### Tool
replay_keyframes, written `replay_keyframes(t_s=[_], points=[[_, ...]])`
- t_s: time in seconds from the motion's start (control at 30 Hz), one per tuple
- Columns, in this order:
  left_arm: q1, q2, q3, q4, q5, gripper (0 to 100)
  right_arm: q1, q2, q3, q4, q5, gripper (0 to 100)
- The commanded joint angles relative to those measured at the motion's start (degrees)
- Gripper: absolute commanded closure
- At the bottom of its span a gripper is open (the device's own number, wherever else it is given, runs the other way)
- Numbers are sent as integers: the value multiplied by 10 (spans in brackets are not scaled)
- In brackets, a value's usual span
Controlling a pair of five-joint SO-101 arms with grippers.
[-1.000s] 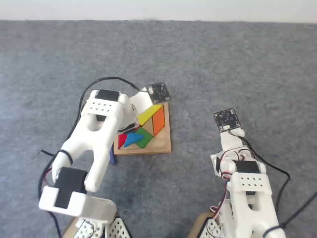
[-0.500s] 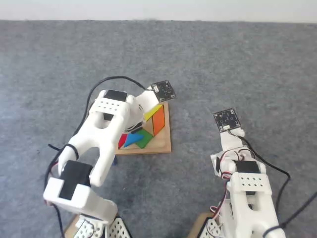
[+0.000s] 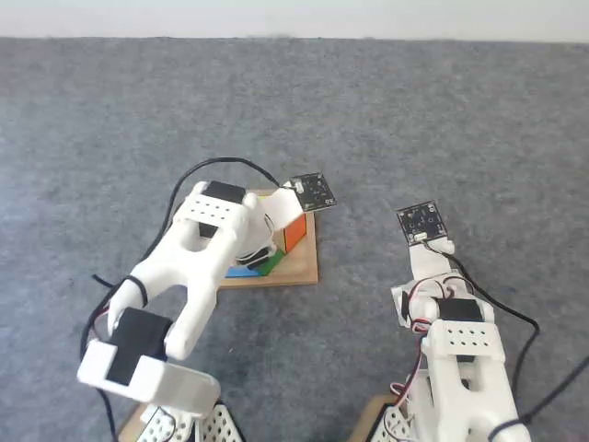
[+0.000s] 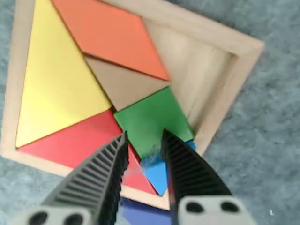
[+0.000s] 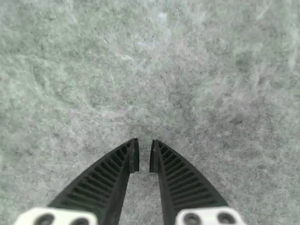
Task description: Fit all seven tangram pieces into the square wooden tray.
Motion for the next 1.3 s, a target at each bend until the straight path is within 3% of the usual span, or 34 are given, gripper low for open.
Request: replay_keyframes(t_s=[0.0,0.33,0.7,0.9,1.27], points=[[-19,-17,-12,2,1,882,5,-9,-2,-10,6,937],[-65,-23,-24,20,-31,882,5,-9,-2,-10,6,937],[-59,-175,22,55,-29,882,5,-9,-2,-10,6,937],[-49,-138,66,-8,-28,882,5,-9,-2,-10,6,937],[-46,-20,65,-48,-28,882,5,-9,-2,-10,6,937]])
